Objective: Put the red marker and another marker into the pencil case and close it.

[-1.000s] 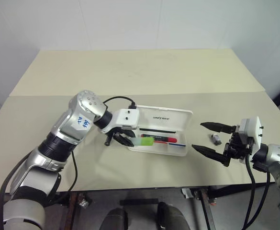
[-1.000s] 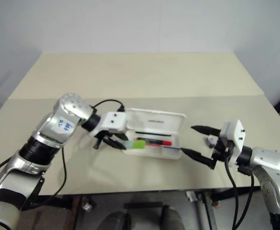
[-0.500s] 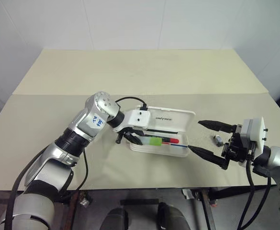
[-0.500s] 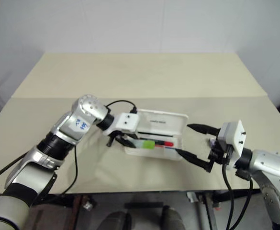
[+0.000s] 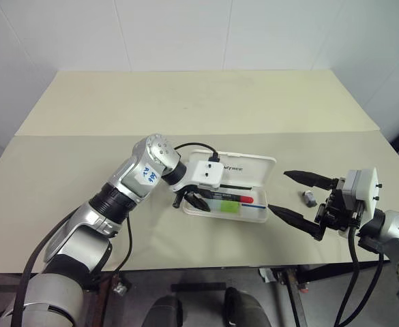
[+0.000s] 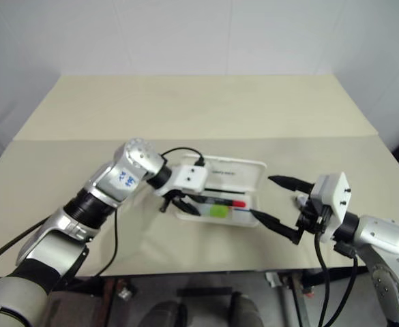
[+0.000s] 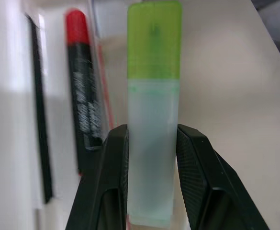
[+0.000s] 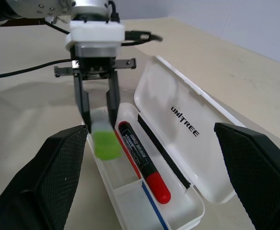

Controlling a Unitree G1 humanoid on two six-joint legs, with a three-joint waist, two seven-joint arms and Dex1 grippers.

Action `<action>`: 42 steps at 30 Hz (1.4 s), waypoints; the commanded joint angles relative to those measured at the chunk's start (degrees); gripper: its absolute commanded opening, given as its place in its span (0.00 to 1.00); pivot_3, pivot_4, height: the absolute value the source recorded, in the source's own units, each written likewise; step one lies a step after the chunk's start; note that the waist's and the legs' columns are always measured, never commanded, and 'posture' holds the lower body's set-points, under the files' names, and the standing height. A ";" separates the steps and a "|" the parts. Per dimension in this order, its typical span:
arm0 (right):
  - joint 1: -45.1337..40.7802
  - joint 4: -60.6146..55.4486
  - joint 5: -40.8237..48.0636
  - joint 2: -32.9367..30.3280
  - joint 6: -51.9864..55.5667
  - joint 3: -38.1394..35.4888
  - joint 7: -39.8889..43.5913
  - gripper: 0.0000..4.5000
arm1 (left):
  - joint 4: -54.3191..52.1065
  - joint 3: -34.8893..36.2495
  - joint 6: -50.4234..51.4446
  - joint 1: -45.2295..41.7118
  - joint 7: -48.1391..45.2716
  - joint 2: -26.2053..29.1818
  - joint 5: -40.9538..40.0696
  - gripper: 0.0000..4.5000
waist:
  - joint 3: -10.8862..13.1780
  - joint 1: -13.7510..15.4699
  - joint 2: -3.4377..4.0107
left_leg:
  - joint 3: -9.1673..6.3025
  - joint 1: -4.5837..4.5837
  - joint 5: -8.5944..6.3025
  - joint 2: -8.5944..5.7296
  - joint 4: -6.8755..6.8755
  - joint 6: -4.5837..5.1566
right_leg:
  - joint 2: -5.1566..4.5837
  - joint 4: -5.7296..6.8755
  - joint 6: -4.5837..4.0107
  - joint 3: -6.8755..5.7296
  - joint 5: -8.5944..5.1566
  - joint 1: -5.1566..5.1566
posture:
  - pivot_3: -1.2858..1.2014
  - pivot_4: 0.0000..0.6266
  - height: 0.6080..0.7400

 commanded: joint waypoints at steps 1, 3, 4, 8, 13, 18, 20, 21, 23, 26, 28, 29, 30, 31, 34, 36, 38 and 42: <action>0.11 -2.11 0.84 0.39 -1.13 -1.08 -0.42 1.00 | -2.38 -0.41 0.11 -0.38 0.48 0.45 0.89 0.23 | 0.00 0.04 0.00 | -0.01 0.00 0.00 0.00 0.00 0.00 | 0.00 0.02 0.00 0.00 0.00 0.00 | 0.52 0.24 1.00; 0.18 -2.11 0.82 0.51 -1.24 -1.12 -0.48 1.00 | -2.05 -0.57 0.01 -0.26 1.06 0.17 1.11 0.23 | 0.00 0.05 0.00 | -0.01 -0.03 0.00 -0.01 0.00 0.00 | 0.00 0.01 0.00 0.00 0.00 0.00 | 0.52 0.24 1.00; 0.17 -2.12 0.82 0.56 -1.25 -1.13 -0.51 1.00 | -1.71 -0.65 -0.37 -0.27 1.59 -0.04 1.35 0.23 | 0.00 0.05 0.00 | -0.01 -0.04 -0.01 -0.01 0.00 0.01 | 0.00 0.00 0.00 0.00 0.00 0.00 | 0.52 0.24 1.00; 0.26 -2.31 0.78 0.72 -1.31 -1.11 -0.72 1.00 | -0.48 -0.52 -0.04 -0.46 2.95 -1.30 1.17 0.23 | 0.00 0.06 0.00 | -0.02 -0.05 -0.01 -0.02 0.00 0.02 | 0.00 -0.02 0.01 0.00 0.01 0.00 | 0.52 0.24 1.00; 0.35 -2.54 0.74 0.93 -1.26 -1.00 -0.98 1.00 | 0.64 -0.25 0.33 -0.82 4.08 -2.88 0.85 0.23 | 0.00 0.07 0.00 | -0.02 -0.06 -0.01 -0.02 0.00 0.02 | 0.00 -0.01 0.01 -0.01 0.01 0.00 | 0.52 0.24 1.00; 0.54 -2.74 0.77 1.03 -1.26 -0.94 -1.15 1.00 | 1.22 -0.30 0.07 -0.87 5.12 -3.26 1.36 0.23 | 0.00 0.05 0.00 | -0.02 -0.05 -0.01 -0.02 0.00 0.02 | 0.00 -0.01 0.01 -0.01 0.01 0.00 | 0.52 0.24 1.00; 0.59 -2.80 0.81 1.11 -1.25 -0.83 -1.25 1.00 | 1.37 -0.20 -0.11 -0.76 5.93 -3.26 1.64 0.31 | 0.00 0.06 0.00 | -0.02 -0.04 -0.01 -0.02 0.00 0.02 | 0.00 0.00 0.01 -0.01 0.01 0.00 | 0.52 0.24 1.00; 0.52 -2.75 0.73 1.19 -1.31 -0.62 -1.30 1.00 | 1.46 -0.58 -0.81 -0.73 6.06 -2.84 2.16 0.40 | 0.00 0.07 0.00 | -0.02 -0.04 -0.01 -0.02 0.00 0.02 | 0.00 0.00 0.01 -0.01 0.01 0.00 | 0.52 0.24 1.00; 0.34 -2.64 0.72 1.29 -1.32 -0.35 -1.38 1.00 | 1.31 -0.32 -0.60 -0.52 6.34 -2.93 1.77 0.53 | 0.00 0.04 0.00 | -0.03 -0.04 -0.01 -0.01 0.00 0.02 | 0.00 0.00 0.01 -0.01 0.01 0.00 | 0.52 0.24 1.00; 0.00 -2.35 0.63 1.33 -1.37 -0.10 -1.34 1.00 | 0.53 -0.05 0.29 -0.55 5.63 -2.86 1.06 0.73 | 0.00 0.03 0.00 | -0.03 -0.04 -0.01 -0.01 0.00 0.02 | 0.00 0.00 0.01 -0.01 0.01 0.00 | 0.52 0.24 1.00; -0.34 -2.08 0.56 1.36 -1.42 0.11 -1.27 1.00 | 0.12 0.53 0.70 -0.74 5.82 -3.31 0.49 0.88 | 0.00 0.05 0.00 | -0.03 -0.05 -0.02 -0.02 0.00 0.02 | 0.00 -0.02 0.01 -0.01 0.00 0.00 | 0.52 0.24 1.00; -0.59 -1.94 0.49 1.40 -1.42 0.31 -1.29 1.00 | -0.32 1.01 0.95 -0.86 5.70 -3.59 -0.17 0.95 | 0.00 0.06 0.00 | -0.03 -0.07 -0.02 -0.02 0.00 0.03 | 0.00 -0.03 0.02 -0.01 0.01 -0.01 | 0.52 0.24 1.00; -0.74 -1.83 0.45 1.43 -1.44 0.43 -1.25 1.00 | -0.97 1.35 1.43 -0.92 5.16 -3.77 -1.00 0.95 | 0.00 0.06 0.00 | -0.03 -0.07 -0.02 -0.02 0.00 0.03 | 0.00 -0.03 0.02 -0.01 0.01 -0.01 | 0.52 0.24 1.00; -0.92 -1.72 0.39 1.48 -1.44 0.58 -1.26 1.00 | -1.91 1.67 2.55 -0.95 4.33 -3.77 -2.08 0.95 | 0.00 0.06 0.00 | -0.03 -0.07 -0.02 -0.02 0.00 0.03 | 0.00 -0.03 0.02 -0.01 0.01 -0.01 | 0.52 0.24 1.00; -1.52 -1.33 0.30 1.62 -1.40 1.01 -1.28 1.00 | -5.87 3.48 6.91 -0.55 2.11 -3.56 -6.38 0.95 | 0.00 0.04 0.00 | -0.04 -0.07 -0.02 -0.01 0.00 0.03 | 0.00 -0.02 0.01 -0.02 0.00 -0.01 | 0.52 0.24 1.00; -1.93 -1.07 0.45 1.70 -1.15 1.15 -1.43 1.00 | -8.36 4.73 8.81 0.17 1.60 -2.47 -8.33 0.95 | 0.00 0.02 0.00 | -0.04 -0.08 -0.02 -0.01 0.00 0.03 | 0.00 -0.02 0.01 -0.02 0.00 -0.01 | 0.52 0.24 1.00; -2.45 -0.70 0.86 1.49 -0.35 1.05 -1.86 1.00 | -10.43 6.49 10.11 1.27 1.54 -0.85 -10.13 0.95 | 0.00 -0.20 0.01 | -0.04 -0.06 -0.02 -0.01 0.00 0.03 | 0.00 -0.02 0.01 -0.01 0.00 -0.01 | 0.52 0.24 1.00; -3.02 0.27 0.60 -0.16 3.04 -0.03 -4.08 1.00 | -11.83 10.99 8.63 3.51 2.38 0.95 -14.18 0.95 | -0.01 -0.11 0.02 | -0.04 0.02 0.01 0.03 0.00 -0.01 | 0.01 0.04 -0.02 0.00 -0.01 -0.01 | 0.52 0.24 1.00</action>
